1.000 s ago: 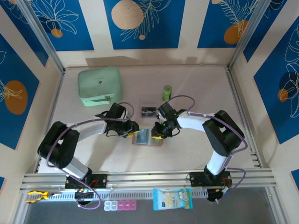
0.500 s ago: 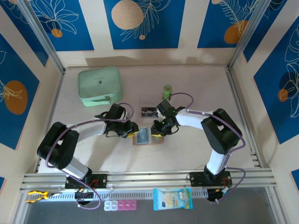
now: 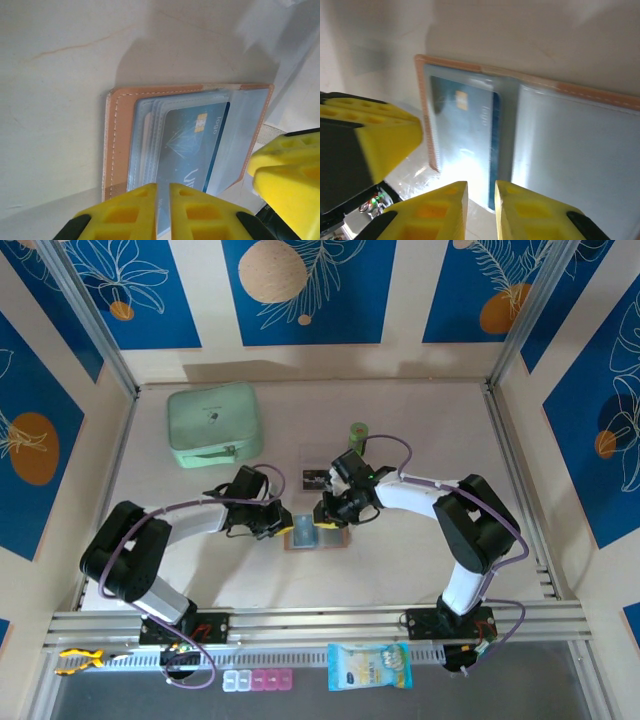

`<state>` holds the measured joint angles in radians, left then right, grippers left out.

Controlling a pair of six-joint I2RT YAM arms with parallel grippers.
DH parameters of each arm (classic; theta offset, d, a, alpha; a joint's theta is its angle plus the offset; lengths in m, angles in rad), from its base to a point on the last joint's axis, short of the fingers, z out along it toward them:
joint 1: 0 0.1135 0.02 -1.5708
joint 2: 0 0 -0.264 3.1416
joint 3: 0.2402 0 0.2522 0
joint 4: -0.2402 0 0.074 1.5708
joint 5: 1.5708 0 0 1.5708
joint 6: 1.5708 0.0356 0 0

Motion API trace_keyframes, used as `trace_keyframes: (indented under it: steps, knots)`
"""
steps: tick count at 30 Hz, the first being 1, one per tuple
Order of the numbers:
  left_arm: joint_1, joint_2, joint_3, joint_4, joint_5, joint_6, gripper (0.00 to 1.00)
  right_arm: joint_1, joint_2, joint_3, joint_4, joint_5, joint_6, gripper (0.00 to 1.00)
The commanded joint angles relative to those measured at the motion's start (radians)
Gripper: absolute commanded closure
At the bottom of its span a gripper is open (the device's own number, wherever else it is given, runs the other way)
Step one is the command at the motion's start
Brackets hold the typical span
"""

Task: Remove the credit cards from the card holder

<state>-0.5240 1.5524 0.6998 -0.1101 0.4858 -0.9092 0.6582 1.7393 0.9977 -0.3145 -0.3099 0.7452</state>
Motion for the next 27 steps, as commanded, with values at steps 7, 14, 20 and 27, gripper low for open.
trace_keyframes:
  steps: [7,14,20,27]
  knots:
    - [-0.007,0.027,-0.010,-0.019,-0.026,0.027,0.87,0.011,0.046,0.021,0.057,-0.095,0.029,0.70]
    - [-0.007,0.029,-0.014,-0.025,-0.039,0.029,0.87,0.011,0.081,0.021,0.081,-0.109,0.026,0.70]
    - [-0.006,0.030,-0.013,-0.035,-0.047,0.035,0.88,0.012,0.106,0.018,0.098,-0.116,0.028,0.72]
    - [-0.006,0.035,-0.008,-0.042,-0.050,0.041,0.88,0.021,0.117,0.028,0.061,-0.078,0.008,0.73]
